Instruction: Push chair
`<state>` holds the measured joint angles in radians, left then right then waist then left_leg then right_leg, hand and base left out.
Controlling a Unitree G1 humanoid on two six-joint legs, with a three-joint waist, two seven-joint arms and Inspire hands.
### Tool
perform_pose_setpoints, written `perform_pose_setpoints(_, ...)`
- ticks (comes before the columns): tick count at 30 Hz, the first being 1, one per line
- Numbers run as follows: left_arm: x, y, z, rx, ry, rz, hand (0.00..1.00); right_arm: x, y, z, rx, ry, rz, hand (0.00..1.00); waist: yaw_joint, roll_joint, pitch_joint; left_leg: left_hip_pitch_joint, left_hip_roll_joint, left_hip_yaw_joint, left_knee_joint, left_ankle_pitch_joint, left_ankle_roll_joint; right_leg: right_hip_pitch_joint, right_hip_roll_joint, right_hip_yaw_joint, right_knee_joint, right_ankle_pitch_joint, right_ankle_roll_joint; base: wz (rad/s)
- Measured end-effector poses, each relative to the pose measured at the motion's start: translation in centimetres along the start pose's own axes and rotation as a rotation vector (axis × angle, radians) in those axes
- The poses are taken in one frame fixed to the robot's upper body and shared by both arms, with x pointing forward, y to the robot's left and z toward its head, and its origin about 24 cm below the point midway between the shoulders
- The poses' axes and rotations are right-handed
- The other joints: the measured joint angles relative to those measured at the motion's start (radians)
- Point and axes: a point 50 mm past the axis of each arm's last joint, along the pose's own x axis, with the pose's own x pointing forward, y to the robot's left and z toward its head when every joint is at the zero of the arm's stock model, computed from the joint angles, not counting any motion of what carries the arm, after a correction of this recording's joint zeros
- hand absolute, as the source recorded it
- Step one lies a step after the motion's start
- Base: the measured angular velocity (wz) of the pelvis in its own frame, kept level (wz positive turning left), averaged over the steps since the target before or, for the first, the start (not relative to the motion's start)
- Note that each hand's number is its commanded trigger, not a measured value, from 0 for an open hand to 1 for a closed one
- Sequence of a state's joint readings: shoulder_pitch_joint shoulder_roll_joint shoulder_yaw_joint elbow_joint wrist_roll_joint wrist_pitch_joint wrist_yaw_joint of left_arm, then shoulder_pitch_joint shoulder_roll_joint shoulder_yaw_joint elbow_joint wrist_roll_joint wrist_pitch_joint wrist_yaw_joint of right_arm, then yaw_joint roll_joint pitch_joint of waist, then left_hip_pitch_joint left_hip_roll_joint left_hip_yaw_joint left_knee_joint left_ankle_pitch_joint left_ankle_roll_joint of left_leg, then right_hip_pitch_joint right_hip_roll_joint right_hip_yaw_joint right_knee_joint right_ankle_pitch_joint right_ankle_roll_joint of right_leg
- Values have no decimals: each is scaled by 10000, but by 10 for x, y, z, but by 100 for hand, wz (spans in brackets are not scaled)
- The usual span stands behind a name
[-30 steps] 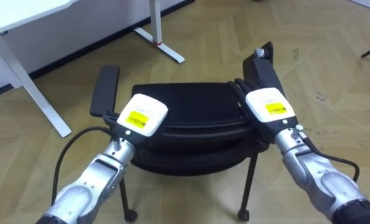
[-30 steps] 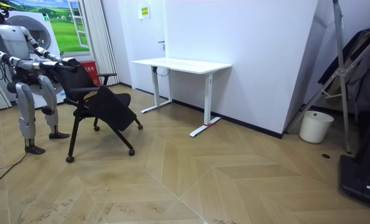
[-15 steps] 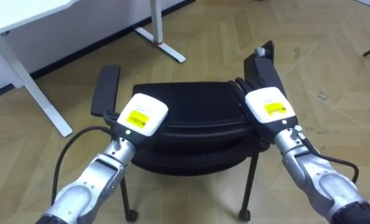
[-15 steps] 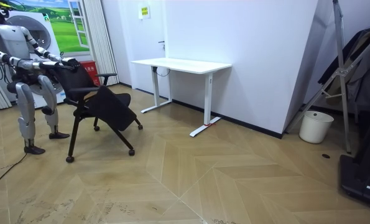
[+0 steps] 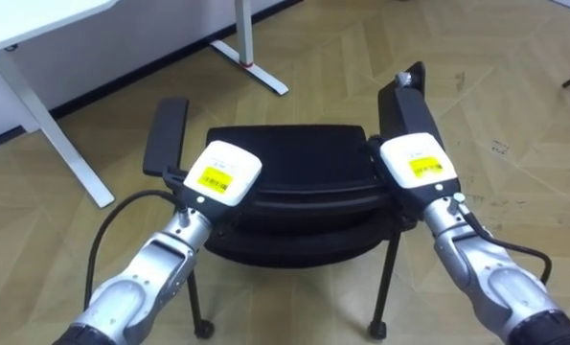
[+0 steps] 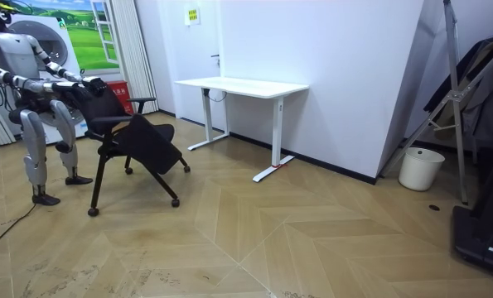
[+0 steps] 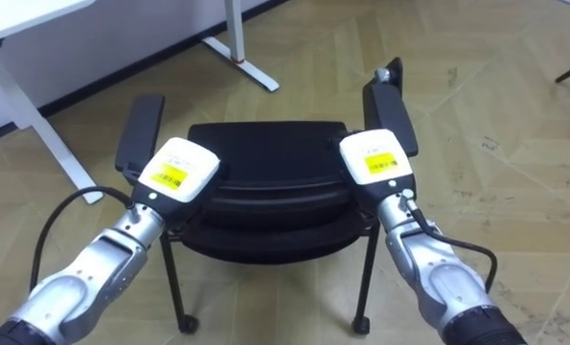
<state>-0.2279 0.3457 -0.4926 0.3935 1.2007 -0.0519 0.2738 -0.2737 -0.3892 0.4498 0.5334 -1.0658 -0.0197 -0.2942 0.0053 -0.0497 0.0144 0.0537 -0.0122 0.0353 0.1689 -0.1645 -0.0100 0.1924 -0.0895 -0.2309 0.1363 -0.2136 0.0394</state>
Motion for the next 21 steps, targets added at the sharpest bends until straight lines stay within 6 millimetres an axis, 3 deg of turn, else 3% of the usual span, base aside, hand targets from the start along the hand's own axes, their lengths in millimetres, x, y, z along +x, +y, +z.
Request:
perform_pose_setpoints(5,1,1,-2,-110,58,31,100,-2,3,-1,-115,62,-257,100,-253,92,35,-208,-13,-123,211,-2,1,-32,1,-189,-1,12,19,9)
perform_pose_setpoints(10,2,-1,-2,-303,112,6,100,-2,3,-2,-518,-34,-693,100,-257,279,17,-263,-10,-127,276,-2,1,-44,7,-194,-13,12,20,1)
perform_pose_setpoints(21,1,-2,0,-295,85,46,100,-4,4,-3,-538,2,-720,100,-226,273,-16,-264,-8,-126,284,-1,0,-46,10,-192,-9,12,20,0)
